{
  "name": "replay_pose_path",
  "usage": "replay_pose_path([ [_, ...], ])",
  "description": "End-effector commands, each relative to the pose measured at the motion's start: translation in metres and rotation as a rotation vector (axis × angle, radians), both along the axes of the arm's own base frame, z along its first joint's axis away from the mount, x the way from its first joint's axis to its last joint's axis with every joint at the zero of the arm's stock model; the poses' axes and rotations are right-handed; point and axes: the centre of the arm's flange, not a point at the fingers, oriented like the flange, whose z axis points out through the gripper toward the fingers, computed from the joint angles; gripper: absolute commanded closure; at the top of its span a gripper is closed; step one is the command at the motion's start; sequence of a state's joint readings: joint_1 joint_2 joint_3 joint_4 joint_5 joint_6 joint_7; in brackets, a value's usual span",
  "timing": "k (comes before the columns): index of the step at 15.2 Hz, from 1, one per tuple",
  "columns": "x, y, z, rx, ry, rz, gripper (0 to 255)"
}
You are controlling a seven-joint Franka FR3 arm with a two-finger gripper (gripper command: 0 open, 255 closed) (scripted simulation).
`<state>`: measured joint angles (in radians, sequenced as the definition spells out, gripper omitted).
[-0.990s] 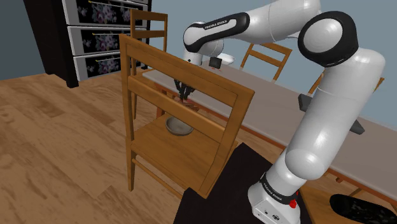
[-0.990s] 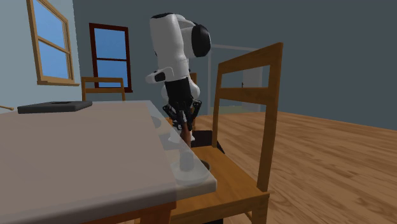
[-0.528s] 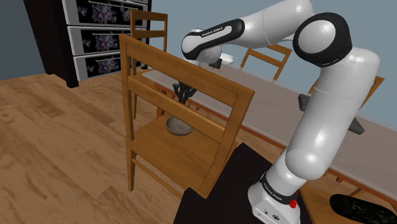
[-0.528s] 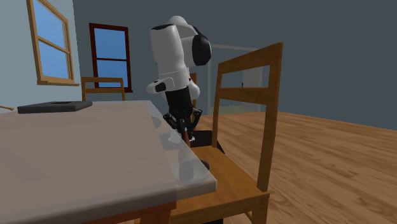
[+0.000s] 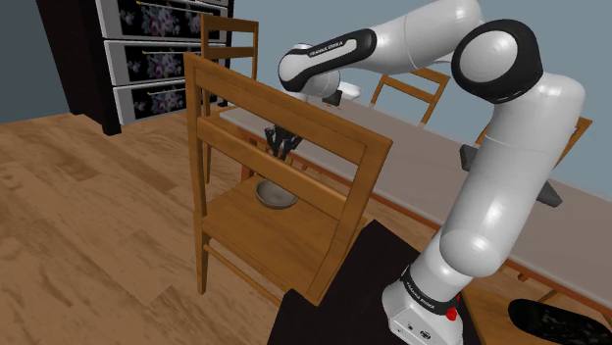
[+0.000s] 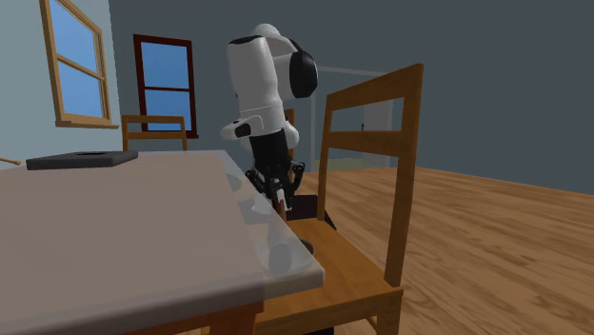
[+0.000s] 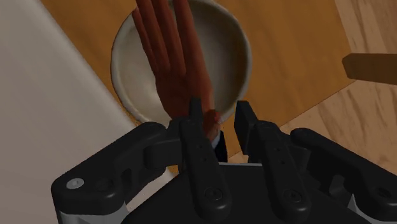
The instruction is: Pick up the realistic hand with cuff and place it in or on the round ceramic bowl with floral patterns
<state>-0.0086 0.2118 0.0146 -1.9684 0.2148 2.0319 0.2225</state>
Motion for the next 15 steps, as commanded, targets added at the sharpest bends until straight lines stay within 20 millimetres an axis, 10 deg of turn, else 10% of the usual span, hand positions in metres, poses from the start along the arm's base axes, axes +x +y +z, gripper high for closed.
replay_pose_path([
  [1,-0.001,-0.006,-0.008,-0.005,0.013,-0.006,0],
  [5,-0.002,-0.005,-0.009,-0.005,0.013,-0.006,0],
  [9,0.006,-0.014,0.04,-0.005,0.013,-0.006,0],
  [15,0.006,-0.014,0.04,-0.005,0.013,-0.006,0],
])
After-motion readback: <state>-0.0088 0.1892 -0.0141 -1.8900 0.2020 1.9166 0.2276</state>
